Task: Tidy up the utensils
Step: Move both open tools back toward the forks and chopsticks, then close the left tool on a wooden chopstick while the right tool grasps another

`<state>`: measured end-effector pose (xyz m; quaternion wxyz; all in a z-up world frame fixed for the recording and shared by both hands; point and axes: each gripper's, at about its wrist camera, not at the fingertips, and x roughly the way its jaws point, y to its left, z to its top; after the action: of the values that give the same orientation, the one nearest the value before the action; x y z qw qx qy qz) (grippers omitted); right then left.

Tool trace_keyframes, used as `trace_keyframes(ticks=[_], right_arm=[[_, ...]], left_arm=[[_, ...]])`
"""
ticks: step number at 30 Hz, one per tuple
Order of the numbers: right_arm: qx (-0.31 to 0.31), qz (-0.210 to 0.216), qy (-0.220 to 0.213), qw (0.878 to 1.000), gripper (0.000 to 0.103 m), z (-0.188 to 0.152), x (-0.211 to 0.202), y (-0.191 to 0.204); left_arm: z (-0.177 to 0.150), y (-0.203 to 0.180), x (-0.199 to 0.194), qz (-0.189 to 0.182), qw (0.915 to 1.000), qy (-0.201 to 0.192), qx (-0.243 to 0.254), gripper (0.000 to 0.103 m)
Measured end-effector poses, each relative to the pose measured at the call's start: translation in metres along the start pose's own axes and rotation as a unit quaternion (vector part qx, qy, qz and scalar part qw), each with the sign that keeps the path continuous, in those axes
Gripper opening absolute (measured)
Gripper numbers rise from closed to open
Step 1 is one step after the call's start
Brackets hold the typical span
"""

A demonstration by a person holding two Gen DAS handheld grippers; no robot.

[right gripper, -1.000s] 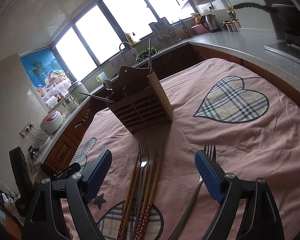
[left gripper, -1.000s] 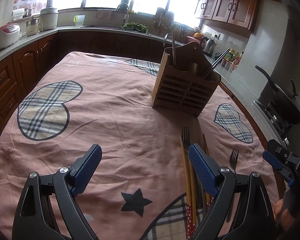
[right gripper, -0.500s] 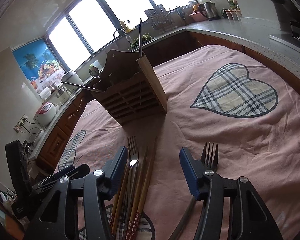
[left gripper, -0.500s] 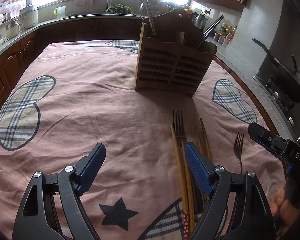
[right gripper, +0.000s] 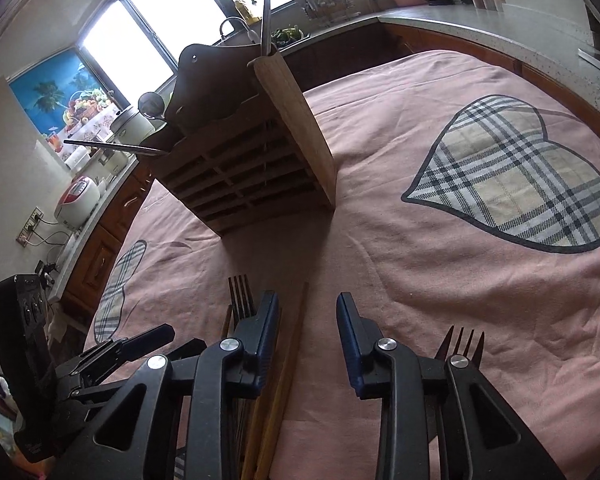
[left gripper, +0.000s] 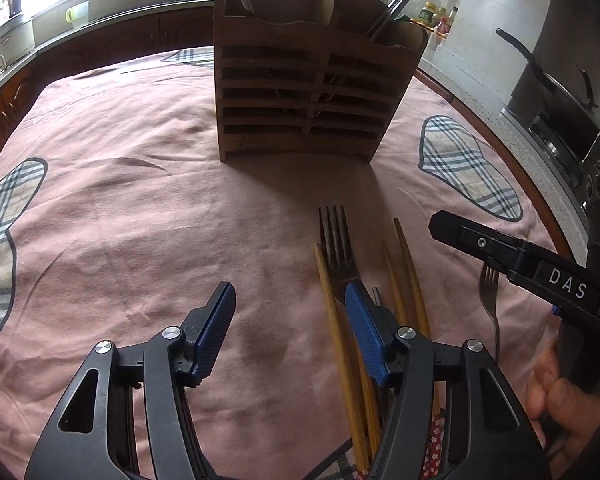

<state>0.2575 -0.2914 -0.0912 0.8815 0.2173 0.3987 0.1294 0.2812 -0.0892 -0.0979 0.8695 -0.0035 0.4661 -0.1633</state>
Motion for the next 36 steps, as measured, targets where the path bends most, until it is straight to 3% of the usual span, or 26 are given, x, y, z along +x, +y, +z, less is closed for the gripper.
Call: trace_keyframes(ticks=[11,13,15,21,36], right_arm=[[-0.024,-0.016,0.032,0.999,0.025,0.003,0.032,0.005],[-0.031,-0.018,0.034,0.999,0.023,0.003,0.033,0.007],[-0.036,-0.027,0.038,0.998,0.008,0.003,0.035,0.008],[-0.028,-0.019,0.034,0.999,0.007,0.004,0.029,0.006],[-0.025,0.013,-0.038,0.999,0.005,0.011,-0.042,0.023]], left_arm=[[0.000,-0.010,0.014,0.014,0.9993,0.003,0.035,0.037],[0.001,-0.009,0.014,0.017,0.9993,0.002,0.034,0.024],[0.001,-0.008,0.015,0.021,0.9991,0.001,0.036,0.013],[0.002,-0.002,0.010,0.000,0.9997,-0.001,0.024,0.005],[-0.001,0.026,-0.068,-0.030,0.9972,-0.065,-0.021,0.005]])
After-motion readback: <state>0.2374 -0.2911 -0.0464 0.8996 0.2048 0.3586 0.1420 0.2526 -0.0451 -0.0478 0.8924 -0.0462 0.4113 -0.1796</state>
